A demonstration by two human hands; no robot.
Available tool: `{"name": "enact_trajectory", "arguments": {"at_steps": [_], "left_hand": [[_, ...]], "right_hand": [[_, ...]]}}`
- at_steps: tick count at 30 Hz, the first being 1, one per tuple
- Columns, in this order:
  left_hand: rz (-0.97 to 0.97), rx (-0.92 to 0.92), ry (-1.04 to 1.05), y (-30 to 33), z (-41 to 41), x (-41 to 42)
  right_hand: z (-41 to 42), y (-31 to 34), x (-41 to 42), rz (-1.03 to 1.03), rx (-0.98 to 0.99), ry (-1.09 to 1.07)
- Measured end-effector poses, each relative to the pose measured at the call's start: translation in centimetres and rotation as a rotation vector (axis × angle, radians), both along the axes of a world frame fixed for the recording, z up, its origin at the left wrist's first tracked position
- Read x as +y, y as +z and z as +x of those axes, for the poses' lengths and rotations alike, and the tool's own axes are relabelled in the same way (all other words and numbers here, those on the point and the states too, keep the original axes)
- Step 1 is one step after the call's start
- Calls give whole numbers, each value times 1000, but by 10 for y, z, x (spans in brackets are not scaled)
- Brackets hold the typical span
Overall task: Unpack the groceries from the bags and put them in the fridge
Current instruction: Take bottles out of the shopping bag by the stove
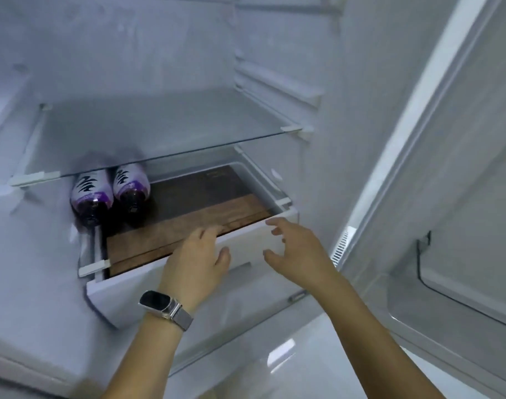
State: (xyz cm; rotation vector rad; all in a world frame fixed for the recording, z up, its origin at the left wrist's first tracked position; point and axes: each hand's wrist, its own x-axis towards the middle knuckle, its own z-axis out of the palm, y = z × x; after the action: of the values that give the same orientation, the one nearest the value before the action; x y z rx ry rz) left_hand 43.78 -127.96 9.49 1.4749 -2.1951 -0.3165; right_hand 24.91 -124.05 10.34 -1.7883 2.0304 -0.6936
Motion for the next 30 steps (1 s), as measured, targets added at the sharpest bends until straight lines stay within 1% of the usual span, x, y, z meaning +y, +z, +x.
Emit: {"name": "enact_trajectory", "arguments": {"at_steps": [3, 7, 10, 13, 19, 24, 30], "left_hand": [[22, -40, -86, -5, -20, 25], [96, -122, -163, -21, -44, 67], [123, -184, -194, -39, -67, 108], [181, -258, -254, -57, -96, 158], [209, -383, -460, -81, -171, 263], [175, -414, -726, -82, -250, 348], [74, -445, -1051, -72, -346, 442]], "right_hand": [[-11, -8, 38, 77, -41, -25], [-29, -27, 99, 81, -77, -45], [-46, -43, 158, 97, -71, -51], [-72, -59, 225, 158, -45, -124], [-133, -79, 362, 280, 24, -358], [-177, -93, 473, 321, -18, -616], [-219, -95, 598, 343, -13, -939]]}}
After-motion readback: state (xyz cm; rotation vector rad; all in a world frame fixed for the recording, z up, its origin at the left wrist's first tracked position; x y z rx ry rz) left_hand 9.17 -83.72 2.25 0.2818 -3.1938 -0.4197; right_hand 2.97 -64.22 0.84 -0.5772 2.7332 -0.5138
